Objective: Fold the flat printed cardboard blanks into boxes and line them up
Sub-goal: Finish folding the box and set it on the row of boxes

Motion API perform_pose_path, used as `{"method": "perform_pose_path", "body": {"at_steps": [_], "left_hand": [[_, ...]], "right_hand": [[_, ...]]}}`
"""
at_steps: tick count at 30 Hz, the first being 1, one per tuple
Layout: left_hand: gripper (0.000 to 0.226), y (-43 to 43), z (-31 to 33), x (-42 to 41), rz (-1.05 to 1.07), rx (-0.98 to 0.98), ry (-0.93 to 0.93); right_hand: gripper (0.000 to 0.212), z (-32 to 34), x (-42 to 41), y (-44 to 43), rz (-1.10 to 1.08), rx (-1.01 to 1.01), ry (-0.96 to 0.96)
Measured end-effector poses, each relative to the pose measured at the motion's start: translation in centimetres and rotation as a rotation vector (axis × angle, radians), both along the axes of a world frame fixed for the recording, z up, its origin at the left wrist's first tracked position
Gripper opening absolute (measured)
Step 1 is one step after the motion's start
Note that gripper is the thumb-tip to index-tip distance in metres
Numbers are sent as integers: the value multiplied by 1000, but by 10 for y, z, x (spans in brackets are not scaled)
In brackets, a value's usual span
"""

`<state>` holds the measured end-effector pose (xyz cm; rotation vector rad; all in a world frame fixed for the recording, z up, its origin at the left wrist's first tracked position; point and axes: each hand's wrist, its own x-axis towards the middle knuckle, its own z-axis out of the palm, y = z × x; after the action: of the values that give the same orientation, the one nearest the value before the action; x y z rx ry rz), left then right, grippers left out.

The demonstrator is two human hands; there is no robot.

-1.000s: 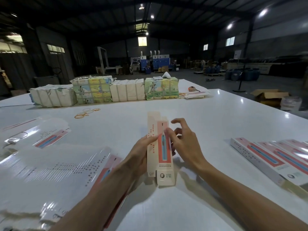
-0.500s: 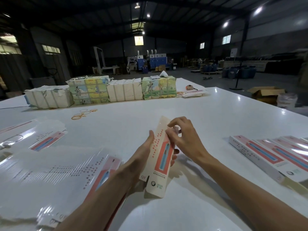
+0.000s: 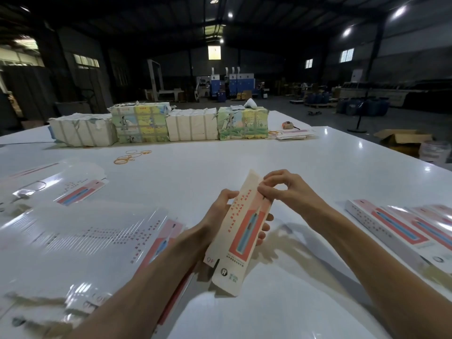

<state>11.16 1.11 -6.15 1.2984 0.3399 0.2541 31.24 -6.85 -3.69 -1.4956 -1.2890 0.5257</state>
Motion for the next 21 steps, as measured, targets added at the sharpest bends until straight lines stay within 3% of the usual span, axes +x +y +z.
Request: {"method": "perform_pose_path", "body": {"at_steps": [8, 12, 16, 21], "left_hand": [[70, -4, 3, 3, -75, -66, 45], [60, -11, 3, 16, 72, -91, 93], [54, -10, 0, 16, 139, -194, 21], [55, -2, 2, 9, 212, -220, -131]], "right_hand": [[26, 0, -1, -4, 118, 96, 224], [28, 2, -7, -3, 239, 152, 374], [24, -3, -18, -1, 163, 206, 351], [57, -11, -35, -2, 128, 151, 383]]}}
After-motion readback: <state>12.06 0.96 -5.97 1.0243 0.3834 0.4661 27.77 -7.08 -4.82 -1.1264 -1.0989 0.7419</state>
